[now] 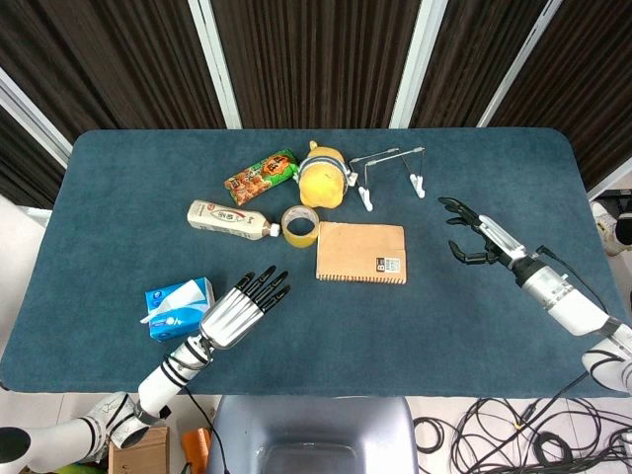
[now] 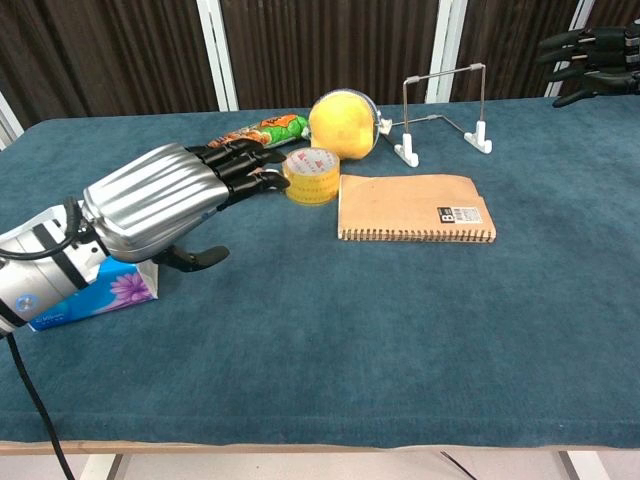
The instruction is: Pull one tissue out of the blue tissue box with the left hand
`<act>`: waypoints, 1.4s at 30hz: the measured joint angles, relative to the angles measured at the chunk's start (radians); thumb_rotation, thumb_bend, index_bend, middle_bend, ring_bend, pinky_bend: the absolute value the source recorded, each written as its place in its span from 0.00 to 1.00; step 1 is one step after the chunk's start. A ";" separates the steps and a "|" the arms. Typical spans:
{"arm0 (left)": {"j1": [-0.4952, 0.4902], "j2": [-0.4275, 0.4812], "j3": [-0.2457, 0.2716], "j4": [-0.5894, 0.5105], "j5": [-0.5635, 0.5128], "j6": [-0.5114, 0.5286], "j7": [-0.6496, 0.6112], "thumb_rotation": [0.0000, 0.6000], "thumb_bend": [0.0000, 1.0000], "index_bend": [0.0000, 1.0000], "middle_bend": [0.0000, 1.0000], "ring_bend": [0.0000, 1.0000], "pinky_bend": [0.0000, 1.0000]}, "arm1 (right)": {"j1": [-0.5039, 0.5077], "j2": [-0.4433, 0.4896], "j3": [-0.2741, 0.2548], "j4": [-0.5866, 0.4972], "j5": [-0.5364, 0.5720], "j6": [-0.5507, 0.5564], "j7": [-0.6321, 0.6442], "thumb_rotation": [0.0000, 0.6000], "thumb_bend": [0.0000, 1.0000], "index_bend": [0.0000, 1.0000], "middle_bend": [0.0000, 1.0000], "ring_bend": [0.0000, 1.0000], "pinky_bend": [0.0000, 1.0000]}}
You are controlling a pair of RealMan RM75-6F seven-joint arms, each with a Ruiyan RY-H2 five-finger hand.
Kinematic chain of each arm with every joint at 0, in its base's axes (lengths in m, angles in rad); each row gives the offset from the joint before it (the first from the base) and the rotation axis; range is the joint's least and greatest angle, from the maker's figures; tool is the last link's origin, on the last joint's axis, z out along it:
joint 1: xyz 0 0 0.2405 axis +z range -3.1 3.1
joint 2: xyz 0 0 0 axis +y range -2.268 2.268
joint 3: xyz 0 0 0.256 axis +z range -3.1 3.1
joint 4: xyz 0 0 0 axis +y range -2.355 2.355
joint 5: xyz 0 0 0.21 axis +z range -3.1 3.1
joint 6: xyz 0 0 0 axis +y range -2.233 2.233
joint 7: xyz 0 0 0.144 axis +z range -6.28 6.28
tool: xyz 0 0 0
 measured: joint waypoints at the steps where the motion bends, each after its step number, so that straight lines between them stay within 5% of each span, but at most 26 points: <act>1: 0.001 0.001 0.002 -0.004 -0.003 -0.001 0.006 1.00 0.33 0.16 0.06 0.06 0.32 | 0.001 -0.001 -0.001 0.000 0.002 -0.002 -0.007 1.00 0.51 0.09 0.00 0.00 0.15; 22: 0.008 0.045 0.012 -0.080 -0.052 -0.003 0.054 1.00 0.33 0.16 0.07 0.06 0.32 | -0.027 0.022 -0.001 -0.047 0.038 0.034 -0.169 1.00 0.50 0.09 0.00 0.00 0.15; 28: 0.021 0.099 0.003 -0.128 -0.092 -0.008 0.067 1.00 0.33 0.16 0.07 0.06 0.32 | -0.077 0.031 0.017 -0.081 0.059 0.103 -0.394 1.00 0.50 0.13 0.01 0.00 0.15; 42: 0.118 0.320 -0.031 -0.406 -0.286 -0.013 0.147 1.00 0.33 0.17 0.16 0.15 0.34 | -0.350 0.112 0.035 -0.266 0.078 0.464 -1.032 1.00 0.50 0.16 0.02 0.00 0.16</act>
